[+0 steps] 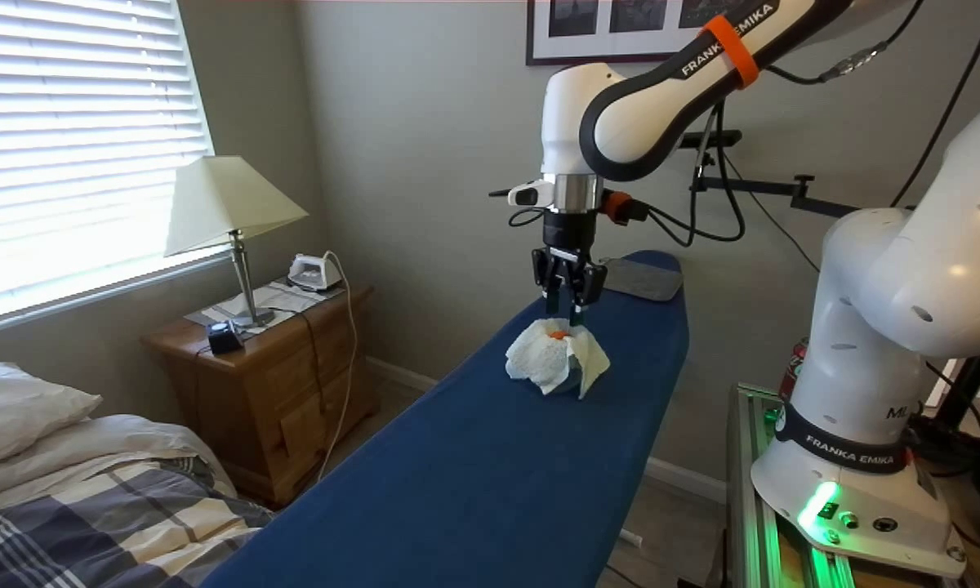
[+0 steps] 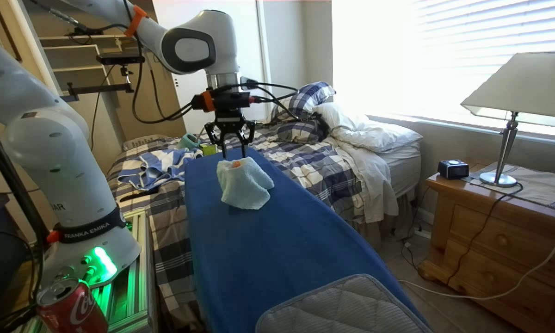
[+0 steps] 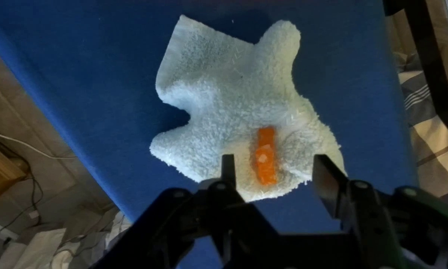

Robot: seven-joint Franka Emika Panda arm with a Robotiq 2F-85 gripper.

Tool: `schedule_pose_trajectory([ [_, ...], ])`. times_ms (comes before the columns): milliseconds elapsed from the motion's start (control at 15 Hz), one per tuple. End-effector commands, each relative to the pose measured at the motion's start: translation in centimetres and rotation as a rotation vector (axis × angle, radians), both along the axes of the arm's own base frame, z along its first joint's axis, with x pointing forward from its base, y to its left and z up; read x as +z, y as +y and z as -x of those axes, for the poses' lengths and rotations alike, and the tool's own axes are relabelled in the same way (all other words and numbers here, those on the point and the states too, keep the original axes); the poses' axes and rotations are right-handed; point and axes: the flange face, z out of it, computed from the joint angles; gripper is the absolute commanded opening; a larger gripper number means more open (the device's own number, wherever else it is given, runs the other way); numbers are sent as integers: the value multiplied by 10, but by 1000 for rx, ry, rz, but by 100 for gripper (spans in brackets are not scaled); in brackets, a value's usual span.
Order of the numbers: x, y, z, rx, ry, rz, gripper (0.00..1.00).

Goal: Put the light blue cloth on the glass cup and then put the orange object on the light blue cloth

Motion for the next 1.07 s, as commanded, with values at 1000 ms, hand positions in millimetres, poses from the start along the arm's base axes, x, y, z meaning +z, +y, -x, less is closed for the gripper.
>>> schedule_pose_trajectory([
  [1000, 73, -30, 6, -677, -177, -37, 100],
])
